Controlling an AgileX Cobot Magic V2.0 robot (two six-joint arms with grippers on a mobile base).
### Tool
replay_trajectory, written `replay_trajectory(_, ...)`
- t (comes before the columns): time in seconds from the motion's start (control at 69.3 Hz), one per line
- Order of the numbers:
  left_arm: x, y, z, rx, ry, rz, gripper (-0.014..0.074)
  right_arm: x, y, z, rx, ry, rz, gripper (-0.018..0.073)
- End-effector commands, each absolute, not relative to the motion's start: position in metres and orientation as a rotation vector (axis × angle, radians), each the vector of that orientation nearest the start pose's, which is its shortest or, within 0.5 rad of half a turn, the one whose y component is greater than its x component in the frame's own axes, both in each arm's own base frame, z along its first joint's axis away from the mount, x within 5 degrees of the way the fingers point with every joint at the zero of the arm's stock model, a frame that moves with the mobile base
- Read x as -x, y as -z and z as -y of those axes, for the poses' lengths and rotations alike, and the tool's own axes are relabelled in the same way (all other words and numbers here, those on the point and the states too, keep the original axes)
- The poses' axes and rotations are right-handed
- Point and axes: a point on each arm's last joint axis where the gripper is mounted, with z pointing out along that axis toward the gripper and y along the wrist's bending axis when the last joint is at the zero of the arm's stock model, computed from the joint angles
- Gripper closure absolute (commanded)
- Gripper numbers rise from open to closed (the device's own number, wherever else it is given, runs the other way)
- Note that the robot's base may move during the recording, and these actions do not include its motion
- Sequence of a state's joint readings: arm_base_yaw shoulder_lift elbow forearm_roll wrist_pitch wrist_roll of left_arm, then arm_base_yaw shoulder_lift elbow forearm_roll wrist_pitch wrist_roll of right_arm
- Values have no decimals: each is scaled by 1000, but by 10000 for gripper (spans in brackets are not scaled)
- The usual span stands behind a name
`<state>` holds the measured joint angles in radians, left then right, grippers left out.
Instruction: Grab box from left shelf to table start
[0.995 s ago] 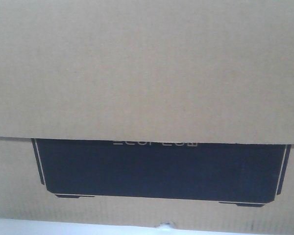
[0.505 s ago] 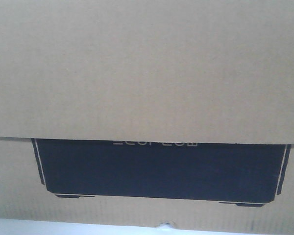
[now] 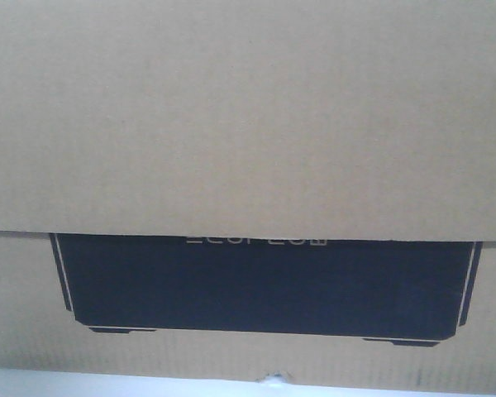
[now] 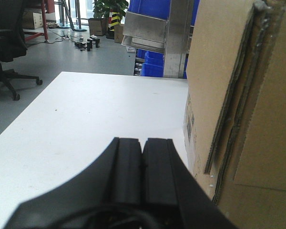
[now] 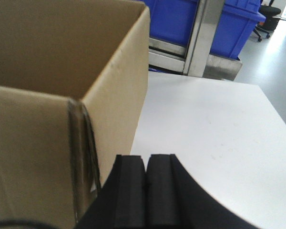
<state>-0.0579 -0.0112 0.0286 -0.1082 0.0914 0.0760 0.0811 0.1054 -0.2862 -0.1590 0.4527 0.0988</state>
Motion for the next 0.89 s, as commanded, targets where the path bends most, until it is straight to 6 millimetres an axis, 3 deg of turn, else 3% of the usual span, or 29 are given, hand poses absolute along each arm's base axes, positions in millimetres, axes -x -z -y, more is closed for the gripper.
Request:
replay_trajectory(0.0, -56, -205, 3, -8, 80, -1489, 689, -54, -265, 1, 29, 19, -1624, 506)
replay_trajectory(0.317, -56, -205, 3, -8, 80, -1489, 689, -56, -202, 2, -59, -13, -1509, 506)
replay_trajectory(0.88, -56, -205, 3, -8, 80, -1489, 689, -56, -200, 2, -68, -22, -1525, 506)
